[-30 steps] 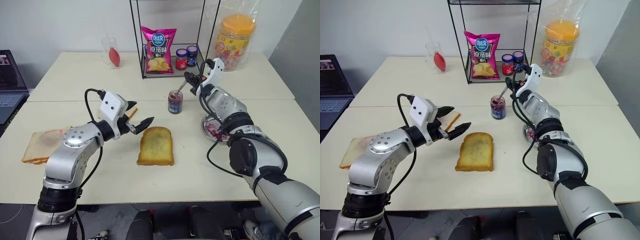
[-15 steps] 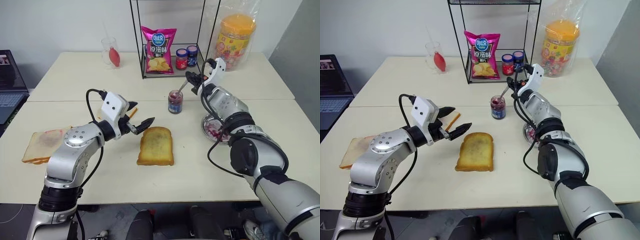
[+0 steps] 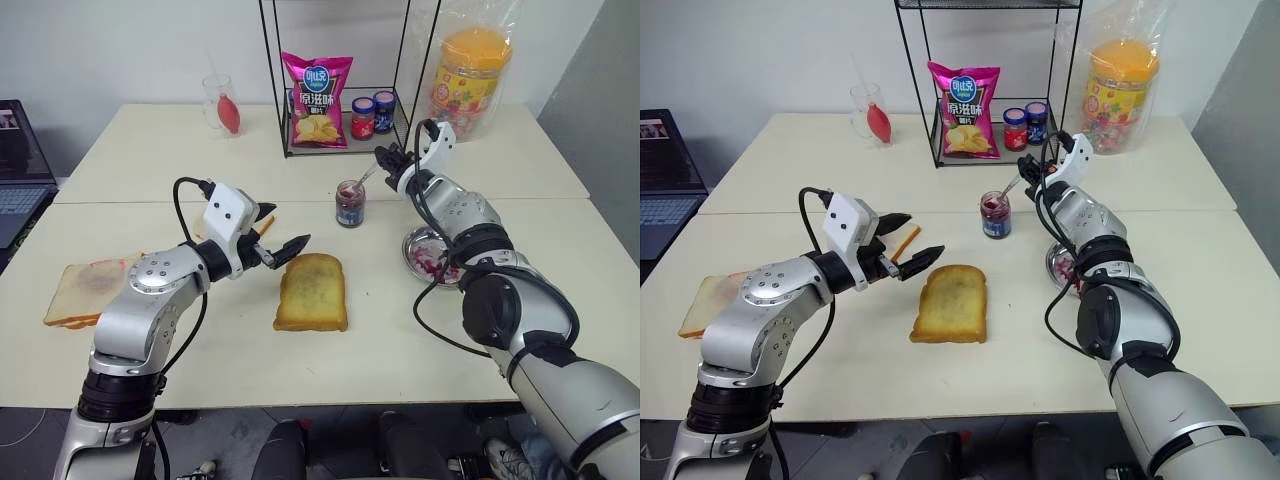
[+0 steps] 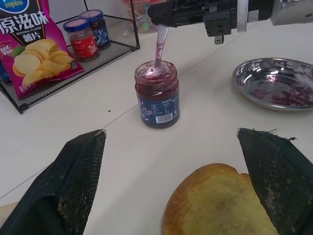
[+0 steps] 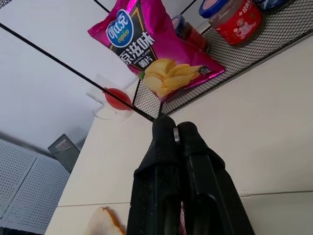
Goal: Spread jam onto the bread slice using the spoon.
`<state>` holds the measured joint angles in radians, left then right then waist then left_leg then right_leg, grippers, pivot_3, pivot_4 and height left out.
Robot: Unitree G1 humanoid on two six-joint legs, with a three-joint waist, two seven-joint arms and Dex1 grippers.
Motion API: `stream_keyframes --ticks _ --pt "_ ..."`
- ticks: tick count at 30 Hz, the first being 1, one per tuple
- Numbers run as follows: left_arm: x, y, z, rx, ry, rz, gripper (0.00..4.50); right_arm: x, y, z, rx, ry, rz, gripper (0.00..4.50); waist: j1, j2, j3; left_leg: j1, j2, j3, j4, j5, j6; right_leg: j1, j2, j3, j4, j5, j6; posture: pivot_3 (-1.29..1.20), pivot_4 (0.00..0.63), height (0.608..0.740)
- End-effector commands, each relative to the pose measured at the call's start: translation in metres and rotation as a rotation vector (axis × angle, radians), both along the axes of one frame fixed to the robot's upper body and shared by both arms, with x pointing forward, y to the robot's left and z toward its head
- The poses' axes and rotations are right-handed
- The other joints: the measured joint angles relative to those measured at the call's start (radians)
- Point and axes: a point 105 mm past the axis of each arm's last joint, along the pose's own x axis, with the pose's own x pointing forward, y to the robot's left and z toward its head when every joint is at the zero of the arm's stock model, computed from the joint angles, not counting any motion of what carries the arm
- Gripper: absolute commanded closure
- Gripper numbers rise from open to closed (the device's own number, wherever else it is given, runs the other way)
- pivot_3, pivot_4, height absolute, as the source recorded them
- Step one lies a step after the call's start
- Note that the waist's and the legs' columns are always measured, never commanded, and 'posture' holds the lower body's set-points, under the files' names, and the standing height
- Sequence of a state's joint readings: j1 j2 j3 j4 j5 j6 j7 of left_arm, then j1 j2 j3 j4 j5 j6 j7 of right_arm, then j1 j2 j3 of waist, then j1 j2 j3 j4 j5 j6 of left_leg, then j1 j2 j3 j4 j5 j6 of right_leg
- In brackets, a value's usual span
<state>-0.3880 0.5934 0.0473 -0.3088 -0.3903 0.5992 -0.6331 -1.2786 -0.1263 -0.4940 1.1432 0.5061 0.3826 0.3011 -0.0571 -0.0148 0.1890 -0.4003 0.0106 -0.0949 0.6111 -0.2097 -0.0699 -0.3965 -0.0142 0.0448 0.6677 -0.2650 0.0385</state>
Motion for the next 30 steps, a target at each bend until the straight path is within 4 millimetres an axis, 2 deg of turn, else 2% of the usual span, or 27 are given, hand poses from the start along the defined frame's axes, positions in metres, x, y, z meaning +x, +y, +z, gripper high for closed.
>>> stream_keyframes --ticks 1,10,17,21,30 --pt "0.001 -0.002 0.017 0.005 -0.073 -0.013 0.00 0.002 -0.008 0.030 0.050 -0.068 -0.020 4.49 0.000 0.000 0.000 0.000 0.000 0.000 0.000 0.000 0.000 0.000 0.000 0.000 0.000 0.000 0.000 0.00 0.150 0.740" --pt "0.002 -0.004 0.017 0.007 -0.079 -0.023 0.00 0.003 -0.015 0.033 0.067 -0.071 -0.036 4.49 0.000 0.000 0.000 0.000 0.000 0.000 0.000 0.000 0.000 0.000 0.000 0.000 0.000 0.000 0.000 0.00 0.150 0.740" --pt "0.003 -0.005 0.017 0.007 -0.081 -0.027 0.00 0.002 -0.013 0.030 0.127 -0.031 -0.026 4.49 0.000 0.000 0.000 0.000 0.000 0.000 0.000 0.000 0.000 0.000 0.000 0.000 0.000 0.000 0.000 0.00 0.150 0.740" --pt "0.004 -0.006 0.017 0.005 -0.084 -0.027 0.00 0.003 -0.018 0.029 0.184 -0.001 -0.045 4.49 0.000 0.000 0.000 0.000 0.000 0.000 0.000 0.000 0.000 0.000 0.000 0.000 0.000 0.000 0.000 0.00 0.150 0.740" --pt "-0.001 -0.005 0.021 -0.015 -0.088 -0.046 0.00 0.003 -0.032 0.040 0.233 -0.012 -0.059 4.49 0.000 0.000 0.000 0.000 0.000 0.000 0.000 0.000 0.000 0.000 0.000 0.000 0.000 0.000 0.000 0.00 0.150 0.740"
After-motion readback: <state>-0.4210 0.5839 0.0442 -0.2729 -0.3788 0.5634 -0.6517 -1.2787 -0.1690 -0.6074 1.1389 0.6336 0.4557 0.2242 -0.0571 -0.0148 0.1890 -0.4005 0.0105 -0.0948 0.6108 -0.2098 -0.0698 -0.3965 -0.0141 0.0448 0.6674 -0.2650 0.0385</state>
